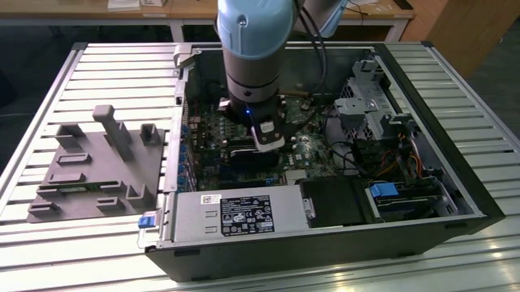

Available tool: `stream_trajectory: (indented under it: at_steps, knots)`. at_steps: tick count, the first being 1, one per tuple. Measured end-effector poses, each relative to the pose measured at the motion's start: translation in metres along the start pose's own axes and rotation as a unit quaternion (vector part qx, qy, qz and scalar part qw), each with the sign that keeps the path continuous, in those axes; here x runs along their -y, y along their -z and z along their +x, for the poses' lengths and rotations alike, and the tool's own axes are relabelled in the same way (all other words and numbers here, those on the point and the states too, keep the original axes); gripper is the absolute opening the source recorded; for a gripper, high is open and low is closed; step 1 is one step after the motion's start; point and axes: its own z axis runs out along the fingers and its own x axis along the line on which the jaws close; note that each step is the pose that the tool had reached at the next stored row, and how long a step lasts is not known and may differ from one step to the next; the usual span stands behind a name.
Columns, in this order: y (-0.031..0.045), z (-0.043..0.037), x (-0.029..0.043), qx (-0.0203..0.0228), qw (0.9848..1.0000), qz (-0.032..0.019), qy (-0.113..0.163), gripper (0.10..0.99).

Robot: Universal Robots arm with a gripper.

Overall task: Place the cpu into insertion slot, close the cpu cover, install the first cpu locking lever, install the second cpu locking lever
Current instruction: 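Install the second cpu locking lever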

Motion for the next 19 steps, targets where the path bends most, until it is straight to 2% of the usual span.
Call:
stream_trajectory:
  at_steps: [2, 7, 13, 16, 19]
  knots:
    - [-0.0015, 0.0003, 0.0007, -0.0014, 1.0, -0.0014, 0.003, 0.102]
    - [-0.0038, 0.0004, 0.0016, -0.0071, 0.9998, -0.0005, 0.02, 0.102]
    - [-0.0056, 0.0002, 0.0031, -0.0095, 0.9996, 0.0001, 0.028, 0.102]
    - [-0.0057, 0.0001, 0.0031, -0.0099, 0.9995, 0.0028, 0.031, 0.102]
    - [-0.0058, 0.0001, 0.0031, -0.0093, 0.9994, 0.0081, 0.033, 0.102]
